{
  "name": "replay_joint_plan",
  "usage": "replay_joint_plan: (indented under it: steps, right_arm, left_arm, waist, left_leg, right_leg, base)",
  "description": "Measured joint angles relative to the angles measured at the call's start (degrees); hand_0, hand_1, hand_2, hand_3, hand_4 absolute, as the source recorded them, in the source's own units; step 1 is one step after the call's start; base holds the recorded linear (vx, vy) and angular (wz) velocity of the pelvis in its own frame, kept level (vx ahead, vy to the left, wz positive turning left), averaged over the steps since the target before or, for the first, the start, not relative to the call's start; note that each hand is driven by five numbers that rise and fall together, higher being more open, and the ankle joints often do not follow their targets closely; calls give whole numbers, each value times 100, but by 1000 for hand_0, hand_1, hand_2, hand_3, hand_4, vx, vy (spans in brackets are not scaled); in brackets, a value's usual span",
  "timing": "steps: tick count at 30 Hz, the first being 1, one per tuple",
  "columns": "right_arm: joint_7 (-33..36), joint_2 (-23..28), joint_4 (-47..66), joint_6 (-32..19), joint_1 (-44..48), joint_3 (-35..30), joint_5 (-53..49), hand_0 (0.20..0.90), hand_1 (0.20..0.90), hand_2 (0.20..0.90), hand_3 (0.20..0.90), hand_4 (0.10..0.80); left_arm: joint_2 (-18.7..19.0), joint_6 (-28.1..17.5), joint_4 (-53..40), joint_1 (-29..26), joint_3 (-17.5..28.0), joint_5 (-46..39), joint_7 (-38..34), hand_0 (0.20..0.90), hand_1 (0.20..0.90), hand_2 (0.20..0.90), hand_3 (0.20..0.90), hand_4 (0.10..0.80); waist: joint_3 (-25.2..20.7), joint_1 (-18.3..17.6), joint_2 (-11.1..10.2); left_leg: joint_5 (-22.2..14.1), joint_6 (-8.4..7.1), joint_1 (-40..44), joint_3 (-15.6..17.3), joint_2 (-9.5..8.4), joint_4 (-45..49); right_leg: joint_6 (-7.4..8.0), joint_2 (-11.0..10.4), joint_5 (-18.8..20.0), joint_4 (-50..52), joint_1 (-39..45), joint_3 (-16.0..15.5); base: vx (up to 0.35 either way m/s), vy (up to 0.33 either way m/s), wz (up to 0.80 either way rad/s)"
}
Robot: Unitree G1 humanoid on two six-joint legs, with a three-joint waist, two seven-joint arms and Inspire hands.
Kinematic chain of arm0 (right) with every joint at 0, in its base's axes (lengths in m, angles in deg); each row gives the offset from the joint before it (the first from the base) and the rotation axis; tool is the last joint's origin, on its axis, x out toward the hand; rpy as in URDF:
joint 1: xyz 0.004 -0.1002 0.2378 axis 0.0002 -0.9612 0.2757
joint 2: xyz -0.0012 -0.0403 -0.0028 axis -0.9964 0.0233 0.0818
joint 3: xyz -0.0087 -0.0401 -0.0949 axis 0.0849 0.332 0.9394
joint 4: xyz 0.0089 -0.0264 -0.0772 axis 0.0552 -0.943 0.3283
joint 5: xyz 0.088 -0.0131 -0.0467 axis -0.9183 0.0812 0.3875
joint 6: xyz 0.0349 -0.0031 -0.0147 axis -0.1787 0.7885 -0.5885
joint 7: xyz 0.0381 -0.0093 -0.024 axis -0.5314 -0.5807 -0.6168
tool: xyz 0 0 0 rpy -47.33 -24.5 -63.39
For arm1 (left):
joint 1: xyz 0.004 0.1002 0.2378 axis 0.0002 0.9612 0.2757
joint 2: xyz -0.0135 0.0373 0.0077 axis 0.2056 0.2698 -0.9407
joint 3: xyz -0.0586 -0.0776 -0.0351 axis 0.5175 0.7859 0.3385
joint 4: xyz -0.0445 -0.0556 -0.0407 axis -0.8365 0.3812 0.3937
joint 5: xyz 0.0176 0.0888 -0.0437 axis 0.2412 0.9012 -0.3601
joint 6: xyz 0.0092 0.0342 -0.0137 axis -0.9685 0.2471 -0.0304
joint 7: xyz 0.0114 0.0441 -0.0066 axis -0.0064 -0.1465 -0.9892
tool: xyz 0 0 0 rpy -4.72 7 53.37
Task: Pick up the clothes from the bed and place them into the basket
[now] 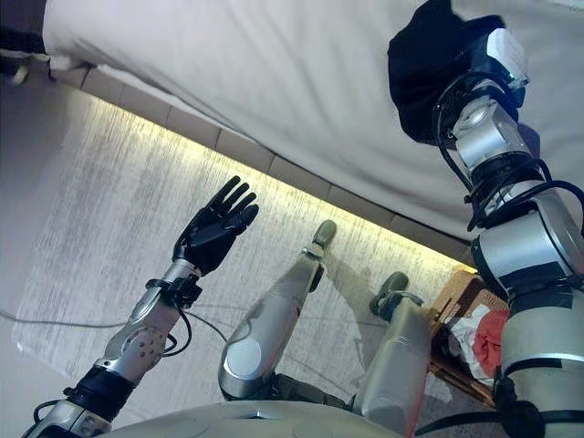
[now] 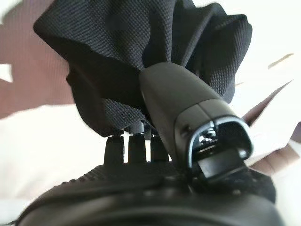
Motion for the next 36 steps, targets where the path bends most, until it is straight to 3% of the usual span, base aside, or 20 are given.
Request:
replay_joint_plan:
  steps: [2, 5, 8, 11, 12, 16, 20, 22, 25, 36]
  right_arm:
    - [-55, 83, 110, -141, -155, -7, -2, 300, 300, 300, 200, 100]
    - [-207, 285, 421, -379, -509, -55, -5, 300, 300, 300, 200, 100]
    - [-364, 558, 838, -651, -819, -131, -7, 300, 300, 300, 200, 100]
    - [-466, 926, 1199, -848, -978, -365, -3, 300, 300, 300, 200, 100]
    - [-510, 1012, 1279, -882, -1046, -535, 2, 300, 300, 300, 200, 100]
    - [-629, 1290, 1723, -978, -1844, -1444, 92, 300, 300, 300, 200, 100]
    - [-746, 1328, 1774, -979, -2542, -2081, 184, 300, 300, 300, 200, 100]
    - [-749, 1330, 1936, -979, -3089, -2435, 294, 300, 300, 300, 200, 100]
    - [-763, 1330, 2119, -977, -3618, -2756, 334, 300, 300, 300, 200, 100]
    - [-767, 1330, 2691, -974, -4896, -3856, 325, 300, 300, 300, 200, 100]
  left_arm:
    - [0, 79, 30, -110, -7, 15, -48, 900, 900, 900, 900, 800]
    - [4, 131, 44, -188, -5, 40, -181, 900, 900, 900, 900, 800]
    - [16, 130, 44, -224, 56, 56, -301, 900, 900, 900, 900, 800]
    - [16, 144, 52, -313, 165, 70, -395, 900, 900, 900, 900, 800]
    - [14, 148, 66, -315, 225, 102, -408, 900, 900, 900, 900, 800]
    - [-1, 266, 110, -294, 475, 234, -458, 900, 900, 900, 900, 800]
    - [-68, 390, 338, -376, 636, 278, -365, 900, 900, 900, 900, 800]
    - [-201, 412, 612, -337, 628, 290, -212, 900, 900, 900, 900, 800]
    - [-401, 415, 958, -333, 620, 402, -6, 900, 900, 900, 900, 800]
    - [-847, 468, 1482, -569, 622, 513, 389, 900, 900, 900, 900, 800]
  waist:
    - [41, -59, -95]
    - [38, -236, -176]
    - [9, -440, -342]
    - [-22, -725, -456]
    - [-29, -811, -495]
    - [-131, -1182, -580]
    - [-348, -1496, -701]
    - [-820, -1653, -742]
    - [-1026, -1880, -738]
    - [-1213, -2720, -746]
  left_leg:
    - [26, 49, 391, 165, 40, -172]
    - [-1, 62, 1034, 334, 156, -581]
    - [8, 89, 1678, 640, 251, -1085]
    - [71, 160, 1973, 802, 309, -1375]
    - [87, 144, 2110, 882, 323, -1482]
    - [92, 137, 2833, 1115, 400, -2013]
    - [117, 100, 3325, 1327, 541, -2425]
    - [125, 88, 3343, 1438, 573, -2679]
    - [152, 55, 3689, 1667, 646, -3001]
    - [147, 52, 3992, 2142, 780, -3060]
  right_leg:
    - [67, 35, 348, -317, 374, 91]
    - [71, 164, 402, -905, 1001, 178]
    - [265, 248, 629, -1543, 1587, 369]
    - [265, 332, 886, -2009, 1855, 484]
    - [374, 356, 1049, -2183, 1969, 585]
    - [473, 468, 1309, -2901, 2641, 775]
    - [450, 618, 1534, -3426, 3053, 927]
    - [445, 665, 1560, -3694, 3014, 1036]
    - [454, 758, 1733, -4104, 3288, 1216]
    - [451, 925, 1739, -4135, 3260, 1868]
  base:
    - [-46, 10, -35]
    - [85, -4, -35]
    - [100, -16, -52]
    - [124, 7, -33]
    - [141, -9, -50]
    - [116, -30, -36]
    - [57, -27, -35]
    - [-2, 2, -26]
    - [-22, 20, -38]
    - [-5, 28, -31]
